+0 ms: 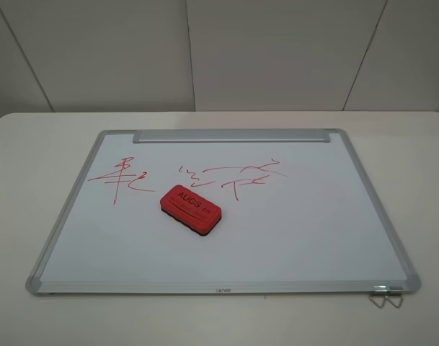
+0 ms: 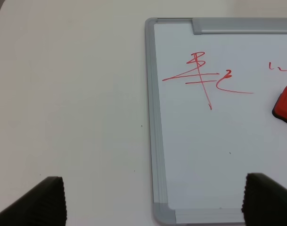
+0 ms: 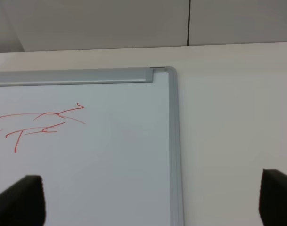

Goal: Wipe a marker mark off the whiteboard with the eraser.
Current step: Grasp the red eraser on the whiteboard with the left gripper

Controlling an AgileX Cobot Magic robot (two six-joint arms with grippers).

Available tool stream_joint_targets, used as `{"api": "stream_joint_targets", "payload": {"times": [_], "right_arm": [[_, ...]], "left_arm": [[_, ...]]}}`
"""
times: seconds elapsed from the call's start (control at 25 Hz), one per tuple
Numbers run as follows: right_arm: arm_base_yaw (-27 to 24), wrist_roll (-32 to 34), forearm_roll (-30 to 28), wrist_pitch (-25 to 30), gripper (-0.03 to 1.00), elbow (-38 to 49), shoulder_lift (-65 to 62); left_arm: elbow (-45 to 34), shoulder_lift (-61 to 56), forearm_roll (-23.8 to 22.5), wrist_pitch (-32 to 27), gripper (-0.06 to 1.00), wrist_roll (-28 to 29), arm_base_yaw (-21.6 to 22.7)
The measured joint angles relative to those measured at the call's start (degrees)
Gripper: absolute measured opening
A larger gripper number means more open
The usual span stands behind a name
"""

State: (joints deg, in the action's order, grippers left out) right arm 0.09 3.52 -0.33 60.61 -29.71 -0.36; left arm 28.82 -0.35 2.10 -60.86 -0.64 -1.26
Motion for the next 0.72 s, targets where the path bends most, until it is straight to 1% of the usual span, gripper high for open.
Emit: {"api": "stream_joint_targets", "payload": {"times": [0.72], "right_arm": [[0.0, 0.0, 0.3, 0.0, 0.83, 0.0, 0.0]], "left_arm": [[0.0, 0.0, 0.0, 0.0, 0.75, 0.0, 0.0]]}}
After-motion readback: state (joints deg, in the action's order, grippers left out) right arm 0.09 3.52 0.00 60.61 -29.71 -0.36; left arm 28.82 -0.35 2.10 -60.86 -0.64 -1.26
